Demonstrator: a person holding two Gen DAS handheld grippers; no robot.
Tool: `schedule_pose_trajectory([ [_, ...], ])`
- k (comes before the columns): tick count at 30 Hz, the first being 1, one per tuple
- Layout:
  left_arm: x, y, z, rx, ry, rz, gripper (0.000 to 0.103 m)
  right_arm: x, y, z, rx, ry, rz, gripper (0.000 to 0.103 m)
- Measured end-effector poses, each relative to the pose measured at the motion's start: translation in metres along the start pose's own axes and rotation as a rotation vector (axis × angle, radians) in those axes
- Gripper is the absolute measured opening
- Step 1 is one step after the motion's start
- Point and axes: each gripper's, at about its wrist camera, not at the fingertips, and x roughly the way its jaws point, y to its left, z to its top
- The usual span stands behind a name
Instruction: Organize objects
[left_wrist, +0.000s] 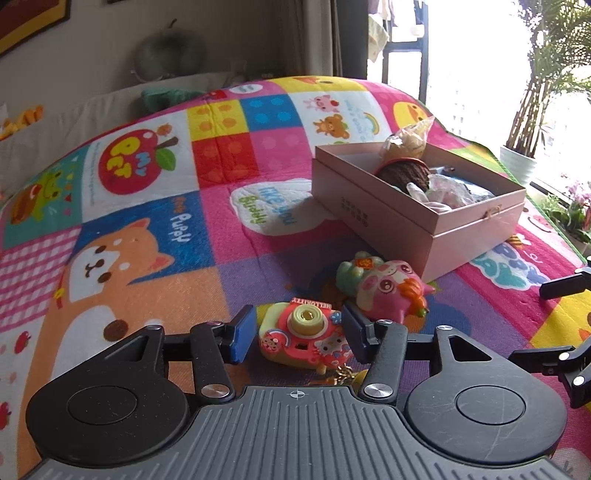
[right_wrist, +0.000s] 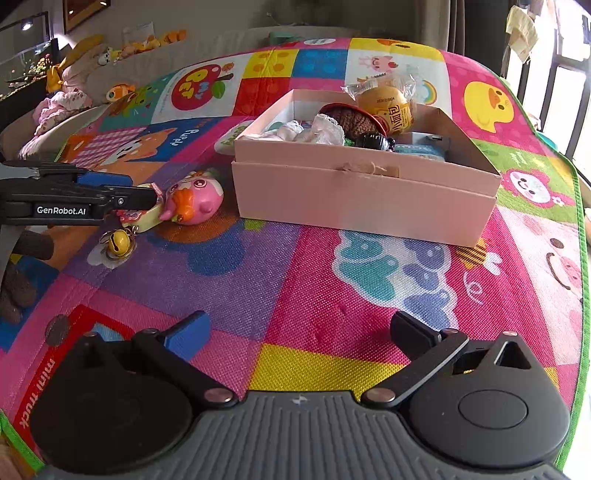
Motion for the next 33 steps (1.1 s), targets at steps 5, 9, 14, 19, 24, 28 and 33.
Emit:
schedule_pose_trajectory([
  [5, -0.011, 0.011, -0.006, -0.028, 0.032, -0.064, 0.057, -0.001, 0.011, 0.024, 0.009, -0.034, 0.112, 0.103],
  [9, -0.015, 0.017, -0.011, -0.063, 0.026, -0.078, 0.058, 0.001, 0.031, 0.054, 0.048, -0.128, 0.138, 0.098],
  [14, -0.015, 0.018, -0.016, -0.075, 0.006, -0.111, 0.056, 0.032, 0.054, 0.077, 0.107, -0.081, 0.131, 0.077],
  [19, -0.011, 0.009, -0.023, -0.023, 0.044, -0.149, 0.054, 0.051, 0.057, 0.073, 0.134, 0.009, 0.152, 0.043],
  [24, -0.013, -0.001, -0.024, -0.023, 0.046, -0.181, 0.054, 0.026, 0.036, 0.058, 0.126, -0.003, 0.143, 0.042],
  [28, -0.013, -0.015, -0.023, -0.018, 0.056, -0.218, 0.054, -0.008, 0.02, 0.033, 0.056, -0.047, 0.106, 0.042],
  [33, -0.011, -0.043, -0.022, 0.043, 0.079, -0.283, 0.058, -0.034, 0.01, 0.0, -0.019, -0.094, 0.019, 0.045],
])
